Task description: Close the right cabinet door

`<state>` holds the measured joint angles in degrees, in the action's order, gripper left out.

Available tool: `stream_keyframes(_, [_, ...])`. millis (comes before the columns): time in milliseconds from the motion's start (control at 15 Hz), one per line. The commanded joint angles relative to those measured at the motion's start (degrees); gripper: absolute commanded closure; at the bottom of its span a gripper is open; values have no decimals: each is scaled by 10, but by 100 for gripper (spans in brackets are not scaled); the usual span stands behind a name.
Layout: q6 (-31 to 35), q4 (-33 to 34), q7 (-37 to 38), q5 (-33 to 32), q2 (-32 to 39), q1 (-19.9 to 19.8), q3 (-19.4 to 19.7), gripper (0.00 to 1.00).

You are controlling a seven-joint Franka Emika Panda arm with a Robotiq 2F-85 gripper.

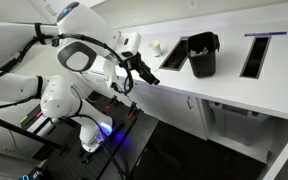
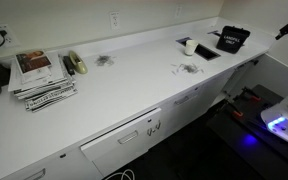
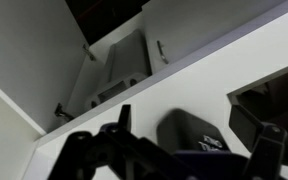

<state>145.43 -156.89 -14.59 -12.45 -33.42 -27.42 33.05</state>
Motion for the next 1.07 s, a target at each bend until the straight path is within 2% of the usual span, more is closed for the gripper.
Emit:
stream_keyframes(0, [94, 57, 49, -1, 142, -33, -8, 0])
stream_keyframes(133, [113, 84, 92, -16, 193, -64, -26, 0])
stream_keyframes(200, [95, 46, 41, 7, 131, -44, -10, 0])
stream_keyframes(333, [105, 70, 63, 3, 176, -60, -21, 0])
stream_keyframes(533, [106, 83, 69, 2, 196, -61, -24, 0])
stream_keyframes(667, [106, 104, 126, -6, 232, -75, -38, 0])
stream_keyframes(733, [83, 123, 169, -19, 254, -89, -48, 0])
stream_keyframes(800, [99, 130, 186, -1, 270, -89, -43, 0])
stream_keyframes(1000, [90, 169, 238, 29, 326, -96, -34, 0])
